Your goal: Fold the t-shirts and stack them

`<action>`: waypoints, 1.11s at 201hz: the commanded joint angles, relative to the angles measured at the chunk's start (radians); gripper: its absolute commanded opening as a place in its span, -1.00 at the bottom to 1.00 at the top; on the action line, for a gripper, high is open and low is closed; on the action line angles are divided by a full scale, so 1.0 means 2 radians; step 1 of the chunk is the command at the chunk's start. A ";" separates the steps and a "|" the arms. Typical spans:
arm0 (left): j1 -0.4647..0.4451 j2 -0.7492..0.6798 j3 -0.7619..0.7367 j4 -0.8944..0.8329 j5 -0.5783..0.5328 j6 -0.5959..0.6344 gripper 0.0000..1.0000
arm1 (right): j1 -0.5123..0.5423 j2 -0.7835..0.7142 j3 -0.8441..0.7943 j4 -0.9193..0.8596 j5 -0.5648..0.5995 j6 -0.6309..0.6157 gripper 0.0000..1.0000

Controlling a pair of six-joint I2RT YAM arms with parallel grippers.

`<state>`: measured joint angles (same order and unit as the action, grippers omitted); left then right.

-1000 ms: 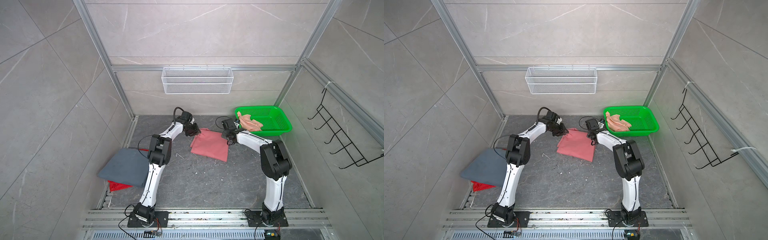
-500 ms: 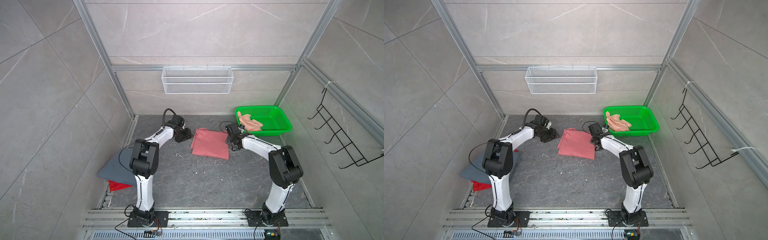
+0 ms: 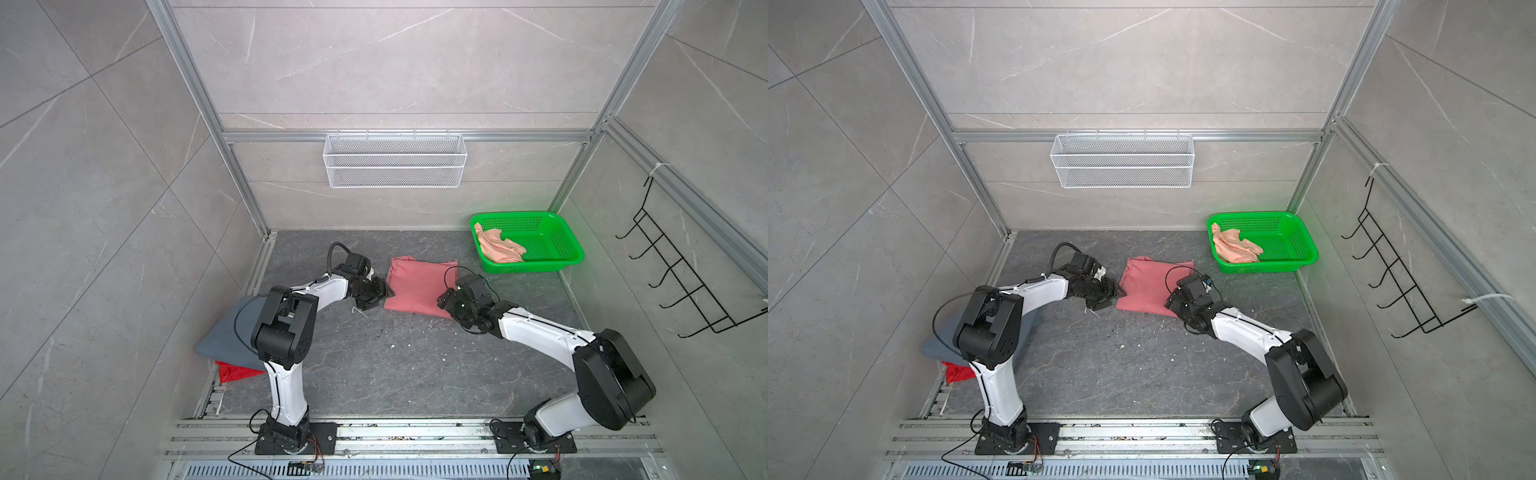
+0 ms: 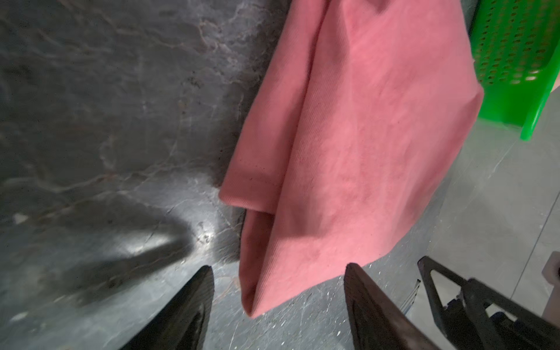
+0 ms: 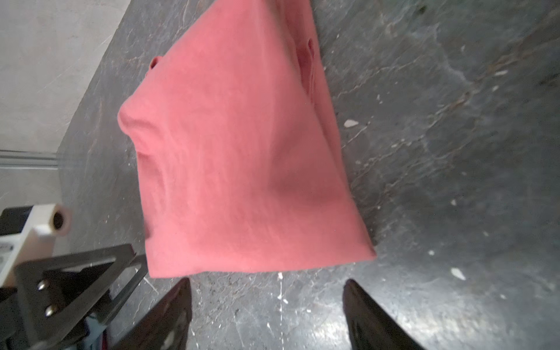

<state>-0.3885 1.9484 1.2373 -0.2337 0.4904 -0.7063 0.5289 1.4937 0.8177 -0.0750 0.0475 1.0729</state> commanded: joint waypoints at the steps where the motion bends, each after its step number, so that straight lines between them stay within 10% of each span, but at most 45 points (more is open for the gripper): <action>1: -0.012 0.021 0.002 0.049 0.033 -0.050 0.34 | 0.014 -0.020 -0.037 0.072 -0.017 0.080 0.62; 80: -0.063 0.002 0.009 0.047 0.023 -0.095 -1.00 | 0.059 0.058 -0.101 0.272 0.022 0.214 0.66; 181: -0.150 -0.060 0.041 -0.040 -0.020 -0.085 -0.99 | 0.071 0.137 -0.078 0.343 0.051 0.299 0.56; 223: -0.155 -0.132 -0.046 -0.062 -0.047 -0.070 -0.06 | 0.071 0.120 -0.096 0.328 0.066 0.319 -0.52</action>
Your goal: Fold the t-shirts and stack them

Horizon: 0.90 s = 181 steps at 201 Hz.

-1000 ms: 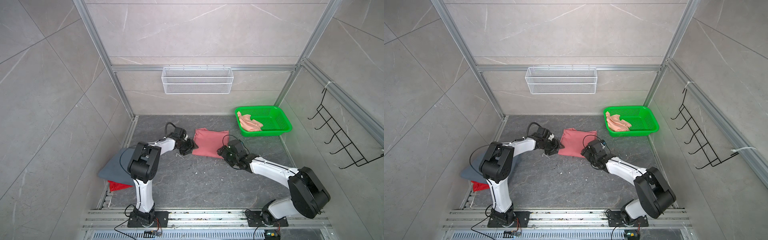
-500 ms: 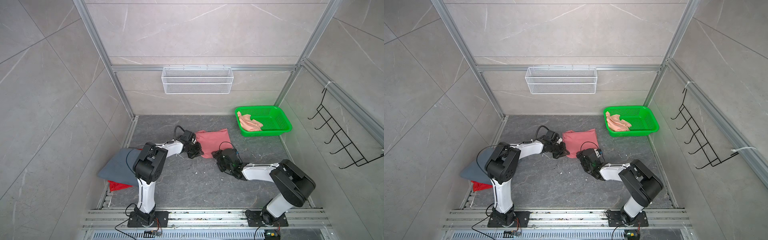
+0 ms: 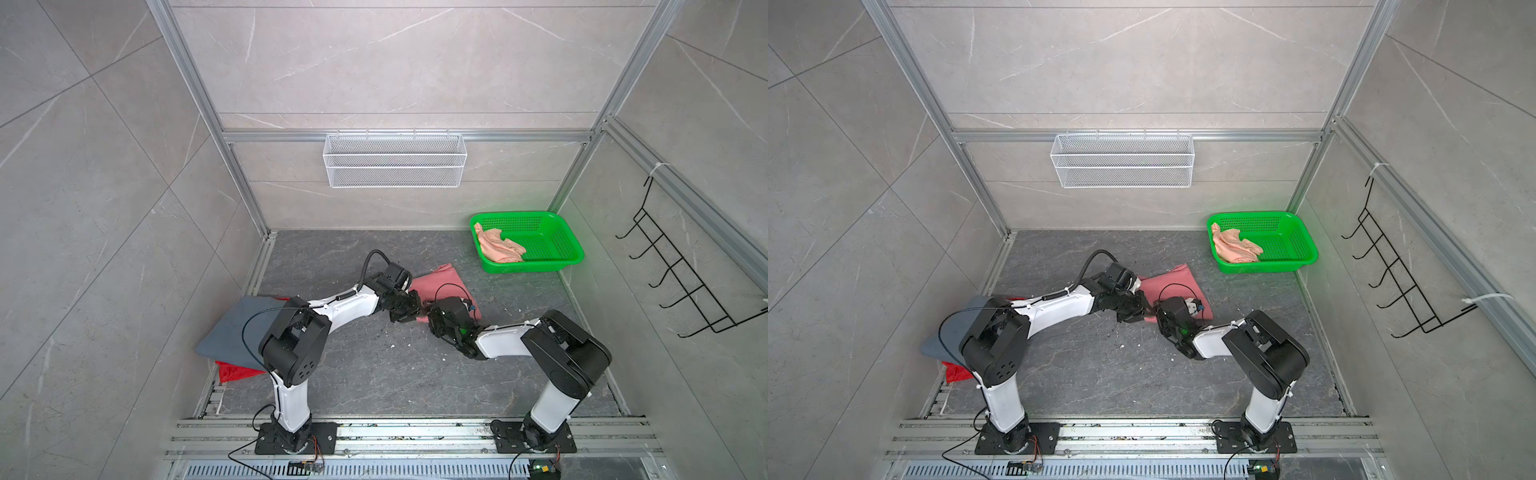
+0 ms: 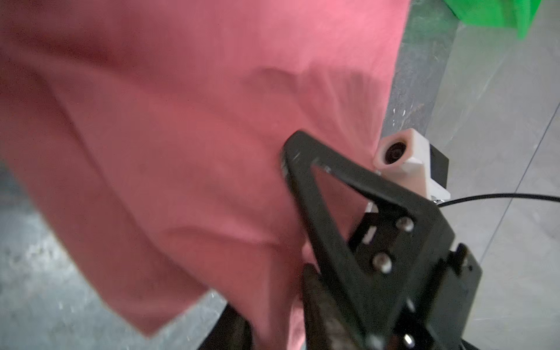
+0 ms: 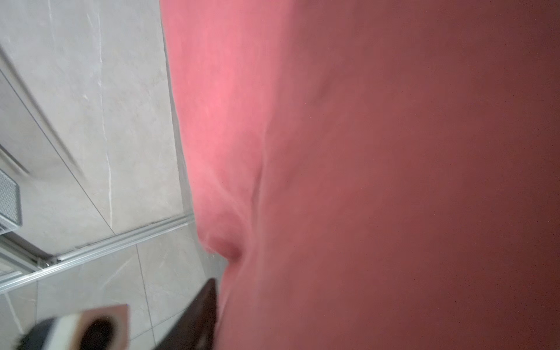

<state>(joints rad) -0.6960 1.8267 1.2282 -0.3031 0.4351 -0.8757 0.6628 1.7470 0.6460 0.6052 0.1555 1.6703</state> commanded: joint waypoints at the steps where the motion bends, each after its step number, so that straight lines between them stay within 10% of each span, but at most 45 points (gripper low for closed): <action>1: -0.001 -0.073 -0.044 -0.028 -0.021 0.015 -0.06 | 0.004 -0.007 -0.010 -0.013 0.012 0.020 -0.53; 52: 0.030 -0.149 -0.126 -0.038 -0.033 0.012 0.20 | 0.005 -0.037 -0.023 -0.044 -0.014 -0.008 -0.84; 97: 0.079 -0.130 -0.156 0.115 0.050 -0.100 0.96 | 0.005 -0.086 -0.018 -0.099 -0.028 -0.033 -0.86; 181: 0.054 -0.043 -0.187 0.321 0.093 -0.277 0.99 | 0.005 -0.101 -0.009 -0.112 -0.053 -0.037 -0.86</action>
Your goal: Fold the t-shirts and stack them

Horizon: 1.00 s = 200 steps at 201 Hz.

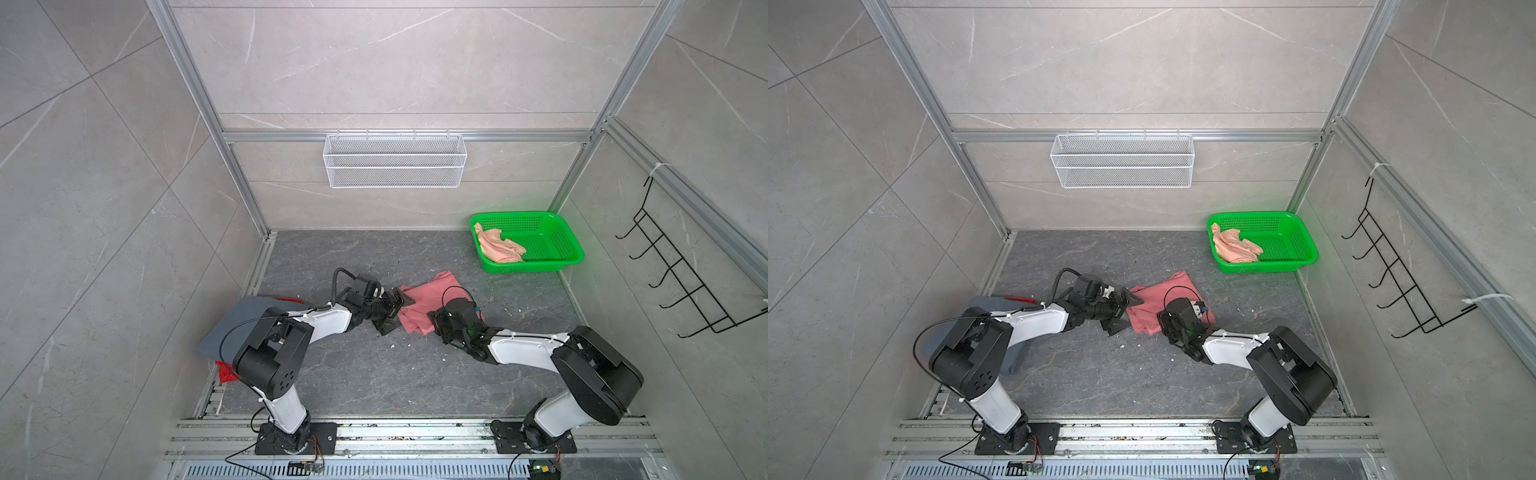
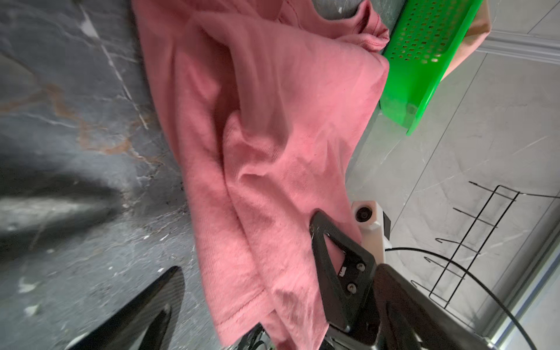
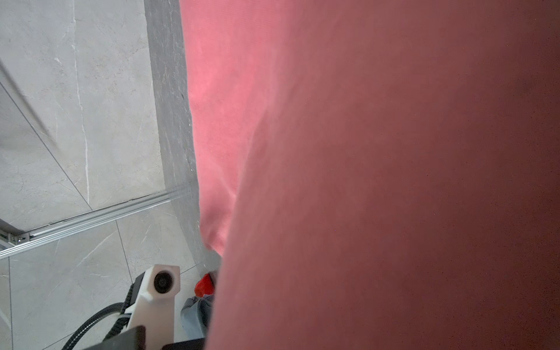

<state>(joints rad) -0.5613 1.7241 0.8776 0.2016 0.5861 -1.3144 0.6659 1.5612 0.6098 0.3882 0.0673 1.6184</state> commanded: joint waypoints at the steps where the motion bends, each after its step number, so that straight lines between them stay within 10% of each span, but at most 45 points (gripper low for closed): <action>1: -0.014 0.008 -0.012 0.068 0.017 -0.059 0.99 | 0.003 -0.008 0.009 -0.004 -0.009 -0.011 -0.86; 109: -0.048 0.109 -0.021 0.278 -0.008 -0.164 0.78 | 0.019 -0.040 0.002 -0.024 -0.027 0.013 -0.85; 151: -0.051 0.104 -0.019 0.287 -0.012 -0.157 -0.23 | 0.034 -0.042 -0.009 -0.025 -0.021 0.014 -0.82; 184: -0.050 0.050 0.014 0.074 -0.019 -0.039 -0.99 | 0.040 -0.041 -0.021 -0.042 -0.021 -0.008 -0.47; 200: -0.048 0.030 0.052 -0.066 -0.024 0.051 -1.00 | 0.043 -0.056 -0.022 -0.065 -0.016 -0.035 -0.06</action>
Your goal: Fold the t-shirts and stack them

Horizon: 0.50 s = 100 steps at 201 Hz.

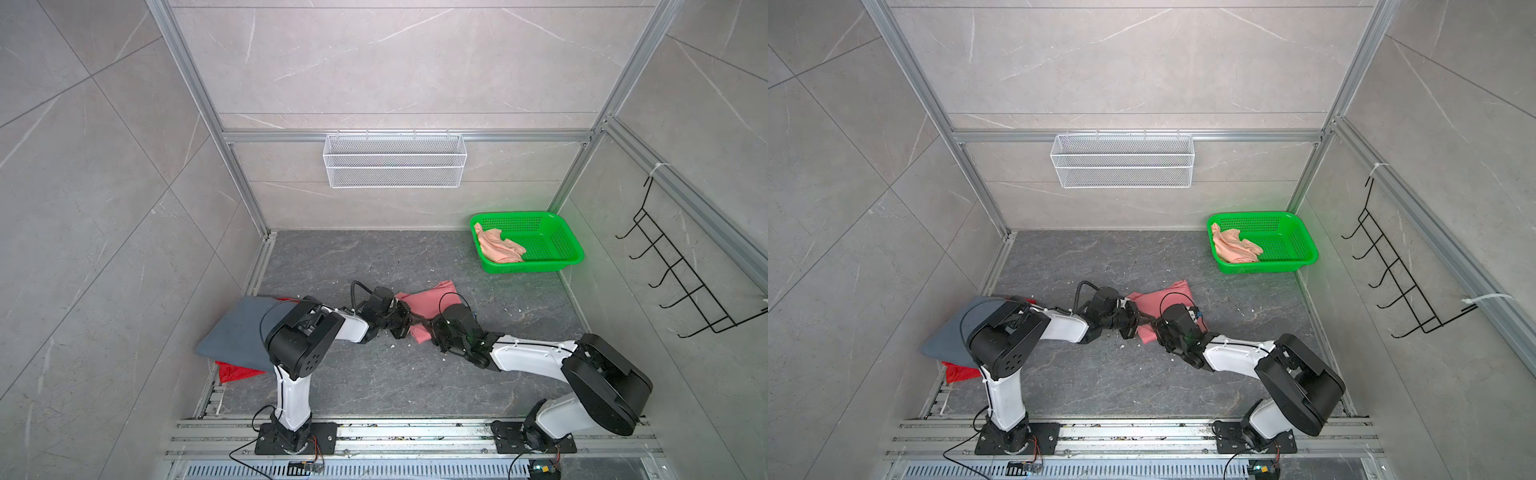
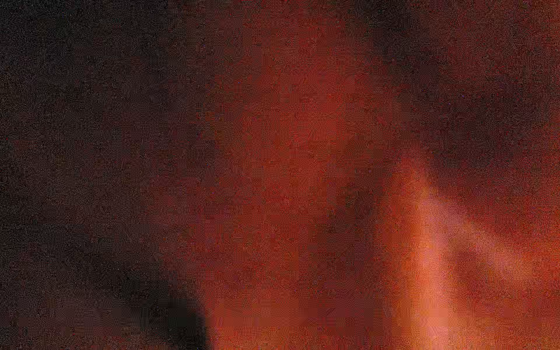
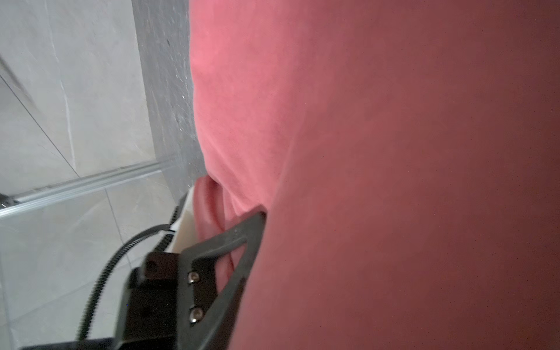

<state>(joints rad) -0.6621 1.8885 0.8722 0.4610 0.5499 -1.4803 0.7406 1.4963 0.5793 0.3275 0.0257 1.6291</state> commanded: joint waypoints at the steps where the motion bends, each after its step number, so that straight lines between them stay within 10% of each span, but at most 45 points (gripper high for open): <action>1: 0.003 -0.053 0.057 -0.207 -0.007 0.140 -1.00 | 0.006 -0.025 -0.006 -0.037 0.006 -0.041 -0.04; 56: 0.021 -0.089 0.201 -0.657 -0.218 0.469 -1.00 | 0.026 -0.175 0.029 -0.232 0.034 -0.199 0.31; 100: 0.022 -0.137 0.238 -0.830 -0.462 0.536 -1.00 | 0.028 -0.291 0.047 -0.349 0.105 -0.250 0.35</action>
<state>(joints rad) -0.6228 1.7107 1.3155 -0.8566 -0.0349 -0.5880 0.7921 0.9993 0.6460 -0.1635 0.1219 1.2346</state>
